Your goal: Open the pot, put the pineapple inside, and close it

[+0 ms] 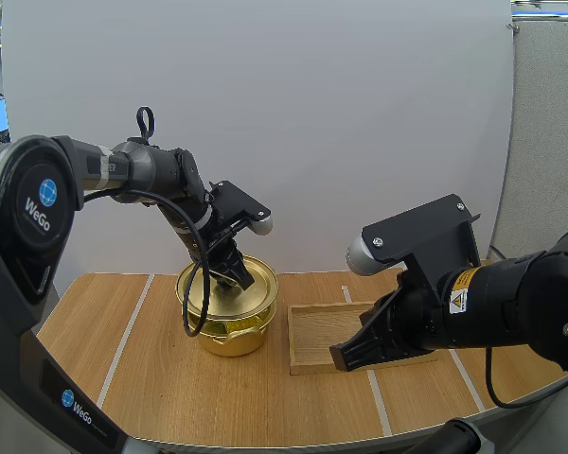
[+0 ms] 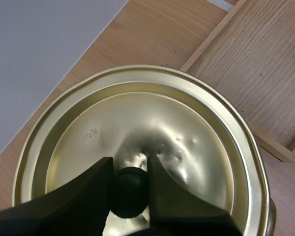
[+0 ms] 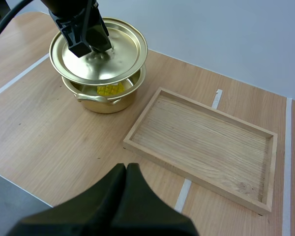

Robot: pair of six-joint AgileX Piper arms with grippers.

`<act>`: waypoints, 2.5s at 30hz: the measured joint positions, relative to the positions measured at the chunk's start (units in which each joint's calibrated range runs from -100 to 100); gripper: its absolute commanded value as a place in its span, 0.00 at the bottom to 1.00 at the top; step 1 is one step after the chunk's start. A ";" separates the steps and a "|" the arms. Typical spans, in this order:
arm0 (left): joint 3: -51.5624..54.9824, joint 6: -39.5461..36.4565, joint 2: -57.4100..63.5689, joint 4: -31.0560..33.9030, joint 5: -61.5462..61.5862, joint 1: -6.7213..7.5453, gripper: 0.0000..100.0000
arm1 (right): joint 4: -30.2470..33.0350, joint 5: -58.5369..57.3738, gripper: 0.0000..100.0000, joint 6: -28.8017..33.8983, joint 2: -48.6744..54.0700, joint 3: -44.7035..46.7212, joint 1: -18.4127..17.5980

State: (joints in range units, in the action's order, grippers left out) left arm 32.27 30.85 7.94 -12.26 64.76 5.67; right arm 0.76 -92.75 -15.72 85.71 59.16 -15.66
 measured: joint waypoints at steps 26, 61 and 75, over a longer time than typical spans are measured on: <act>0.21 1.88 -7.95 -0.33 -3.08 -0.07 0.00 | 0.00 -0.08 0.00 0.00 0.00 0.00 0.00; -1.66 1.08 -5.27 -0.46 2.56 -0.07 1.00 | 0.00 -0.08 0.00 0.00 0.00 0.00 0.16; -34.35 -8.91 34.00 6.59 34.19 -0.07 1.00 | 0.00 -0.62 0.00 0.00 0.04 0.00 0.75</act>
State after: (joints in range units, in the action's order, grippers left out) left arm -2.08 21.94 41.94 -5.67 98.95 5.61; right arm 0.76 -93.38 -15.72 85.75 59.16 -14.91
